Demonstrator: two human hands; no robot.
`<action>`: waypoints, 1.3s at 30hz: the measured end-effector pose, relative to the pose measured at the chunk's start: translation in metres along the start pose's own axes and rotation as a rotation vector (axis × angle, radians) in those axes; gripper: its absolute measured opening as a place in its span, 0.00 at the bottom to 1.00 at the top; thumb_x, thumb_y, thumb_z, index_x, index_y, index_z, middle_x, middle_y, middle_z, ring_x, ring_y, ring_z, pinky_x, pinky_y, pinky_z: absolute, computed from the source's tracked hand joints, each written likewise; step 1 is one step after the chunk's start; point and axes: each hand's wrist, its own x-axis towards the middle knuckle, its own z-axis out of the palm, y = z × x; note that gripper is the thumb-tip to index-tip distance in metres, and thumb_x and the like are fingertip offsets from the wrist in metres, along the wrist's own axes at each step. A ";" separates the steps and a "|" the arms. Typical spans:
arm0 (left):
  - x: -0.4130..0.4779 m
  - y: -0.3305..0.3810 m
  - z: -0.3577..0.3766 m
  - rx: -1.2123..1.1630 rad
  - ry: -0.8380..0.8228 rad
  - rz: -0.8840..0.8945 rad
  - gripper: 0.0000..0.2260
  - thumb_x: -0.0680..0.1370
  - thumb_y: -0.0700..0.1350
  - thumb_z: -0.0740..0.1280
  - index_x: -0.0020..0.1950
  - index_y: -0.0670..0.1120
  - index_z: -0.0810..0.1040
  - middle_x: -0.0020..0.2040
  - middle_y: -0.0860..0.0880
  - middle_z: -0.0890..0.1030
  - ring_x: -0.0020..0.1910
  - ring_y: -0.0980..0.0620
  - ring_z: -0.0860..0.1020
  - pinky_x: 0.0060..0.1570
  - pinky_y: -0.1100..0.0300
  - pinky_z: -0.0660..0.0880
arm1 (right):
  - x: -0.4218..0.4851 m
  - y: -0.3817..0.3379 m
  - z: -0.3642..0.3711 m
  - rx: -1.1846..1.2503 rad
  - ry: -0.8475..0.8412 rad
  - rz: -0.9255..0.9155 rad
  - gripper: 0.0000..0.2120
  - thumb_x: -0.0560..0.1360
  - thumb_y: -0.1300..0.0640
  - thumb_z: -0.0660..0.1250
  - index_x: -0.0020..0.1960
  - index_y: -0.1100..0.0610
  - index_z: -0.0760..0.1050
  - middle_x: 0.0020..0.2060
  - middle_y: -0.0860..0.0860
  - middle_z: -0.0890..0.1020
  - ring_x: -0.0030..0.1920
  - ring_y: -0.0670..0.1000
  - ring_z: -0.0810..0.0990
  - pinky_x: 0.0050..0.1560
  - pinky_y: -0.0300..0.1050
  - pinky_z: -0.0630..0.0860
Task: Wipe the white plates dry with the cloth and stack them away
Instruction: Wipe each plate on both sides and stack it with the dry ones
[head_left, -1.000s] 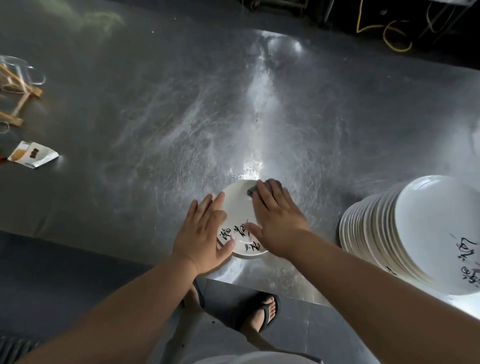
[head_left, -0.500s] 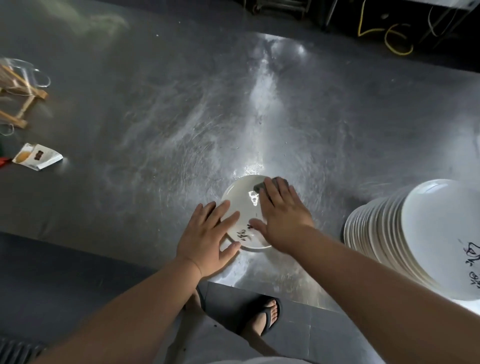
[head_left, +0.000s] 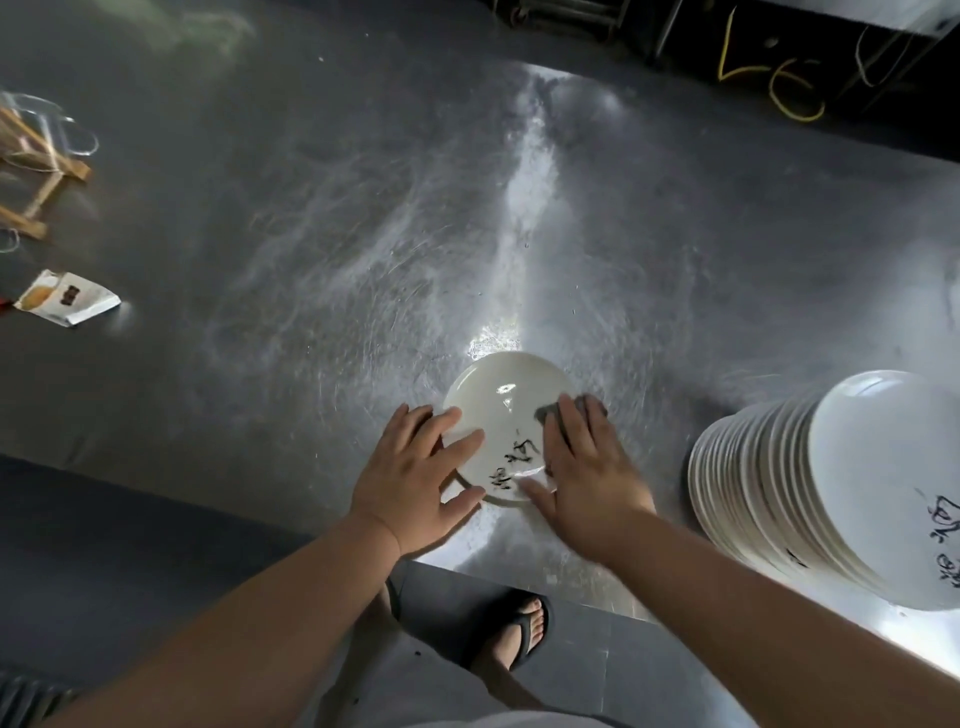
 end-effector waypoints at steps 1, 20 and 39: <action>0.000 0.001 -0.001 0.007 -0.004 0.002 0.28 0.79 0.68 0.62 0.76 0.59 0.72 0.76 0.49 0.69 0.77 0.40 0.64 0.80 0.37 0.55 | 0.020 0.005 -0.007 -0.025 0.015 0.001 0.43 0.81 0.31 0.40 0.85 0.59 0.42 0.84 0.58 0.41 0.82 0.63 0.35 0.83 0.60 0.42; -0.004 0.001 0.001 -0.052 0.112 0.080 0.18 0.80 0.61 0.63 0.66 0.56 0.80 0.77 0.43 0.68 0.78 0.37 0.62 0.79 0.36 0.59 | 0.014 -0.017 -0.002 0.209 0.107 0.034 0.38 0.81 0.34 0.50 0.84 0.53 0.48 0.84 0.49 0.43 0.83 0.55 0.34 0.80 0.61 0.60; 0.002 0.001 0.001 -0.028 0.033 0.033 0.32 0.78 0.66 0.63 0.80 0.55 0.70 0.83 0.54 0.62 0.80 0.41 0.62 0.80 0.35 0.48 | -0.048 -0.021 0.029 0.160 0.053 -0.037 0.40 0.80 0.31 0.47 0.85 0.53 0.53 0.85 0.52 0.49 0.84 0.58 0.42 0.83 0.57 0.50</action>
